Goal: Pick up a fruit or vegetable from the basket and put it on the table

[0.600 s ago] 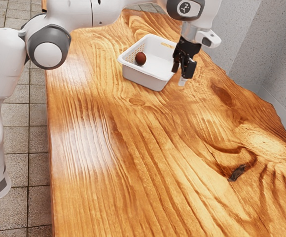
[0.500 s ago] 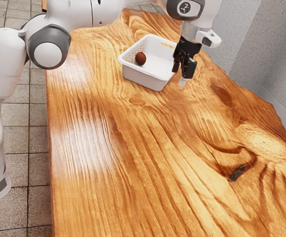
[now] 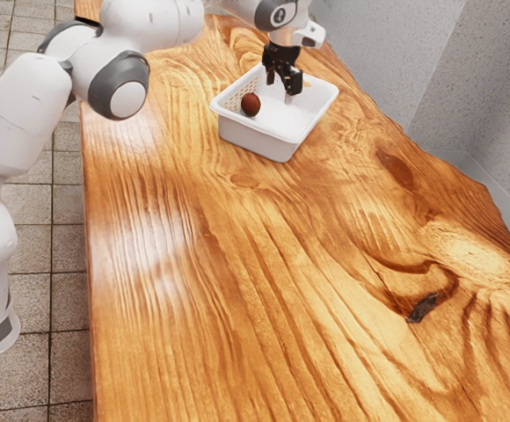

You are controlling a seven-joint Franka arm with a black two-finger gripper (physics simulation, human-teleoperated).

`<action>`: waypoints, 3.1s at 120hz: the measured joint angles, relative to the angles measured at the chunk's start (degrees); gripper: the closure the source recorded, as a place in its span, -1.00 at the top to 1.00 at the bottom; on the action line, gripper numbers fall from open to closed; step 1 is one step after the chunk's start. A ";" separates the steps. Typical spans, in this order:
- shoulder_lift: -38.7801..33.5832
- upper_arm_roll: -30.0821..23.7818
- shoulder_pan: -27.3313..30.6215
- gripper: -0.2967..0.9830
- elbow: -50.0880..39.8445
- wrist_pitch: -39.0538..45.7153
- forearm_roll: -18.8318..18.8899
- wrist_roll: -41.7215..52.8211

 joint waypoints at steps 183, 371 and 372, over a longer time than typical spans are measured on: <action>9.07 -0.02 10.95 0.53 -0.19 17.53 -19.07 69.00; 16.81 1.74 13.15 0.53 2.84 27.24 -15.51 76.56; 16.81 1.77 13.16 0.53 2.85 27.19 -15.47 76.56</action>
